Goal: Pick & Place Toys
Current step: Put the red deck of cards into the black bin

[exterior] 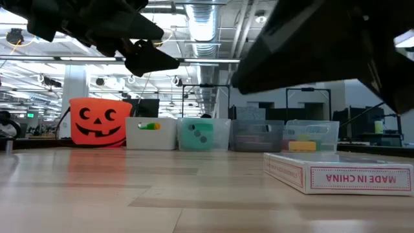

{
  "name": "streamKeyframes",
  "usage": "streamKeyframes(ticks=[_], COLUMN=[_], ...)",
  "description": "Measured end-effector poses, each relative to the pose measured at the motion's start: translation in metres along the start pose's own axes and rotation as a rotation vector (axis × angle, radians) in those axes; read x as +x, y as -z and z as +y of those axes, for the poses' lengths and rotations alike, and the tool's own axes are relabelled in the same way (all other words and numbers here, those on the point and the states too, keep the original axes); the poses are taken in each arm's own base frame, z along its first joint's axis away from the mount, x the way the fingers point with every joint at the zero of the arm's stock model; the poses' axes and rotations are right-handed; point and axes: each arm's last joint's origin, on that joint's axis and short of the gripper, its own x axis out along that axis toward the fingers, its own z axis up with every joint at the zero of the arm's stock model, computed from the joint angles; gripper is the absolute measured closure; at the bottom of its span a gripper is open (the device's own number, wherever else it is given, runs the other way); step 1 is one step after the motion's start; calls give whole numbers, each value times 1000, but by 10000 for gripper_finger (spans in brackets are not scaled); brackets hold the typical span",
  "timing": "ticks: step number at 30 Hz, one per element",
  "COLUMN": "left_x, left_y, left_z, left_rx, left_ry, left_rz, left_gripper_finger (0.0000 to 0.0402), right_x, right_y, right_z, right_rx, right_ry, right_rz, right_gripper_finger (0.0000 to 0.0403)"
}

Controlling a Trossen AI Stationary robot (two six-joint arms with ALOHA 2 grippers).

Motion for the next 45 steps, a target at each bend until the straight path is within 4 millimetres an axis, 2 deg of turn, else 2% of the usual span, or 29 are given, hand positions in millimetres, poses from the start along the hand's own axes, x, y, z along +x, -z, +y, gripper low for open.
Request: streamKeyframes(ticks=[7,12,14,35,45], left_x=[0,0,0,0,0], left_y=[0,0,0,1,3], left_z=[0,0,0,0,0], left_rx=[0,0,0,-29,-25], left_ry=[1,1,1,-5,-5], left_rz=[0,-1,-1,11,35], left_gripper_finger=[53,54,54,55,55], right_x=[-21,-27,-26,10,14], right_y=[-30,-46,-46,-68,-71], right_z=[17,24,25,12,11], right_rx=[-150,-259,-304,-393,-367], right_ry=[165,265,251,350,348], right_rz=[138,512,585,751,868], right_gripper_finger=[372,387,398,402,402])
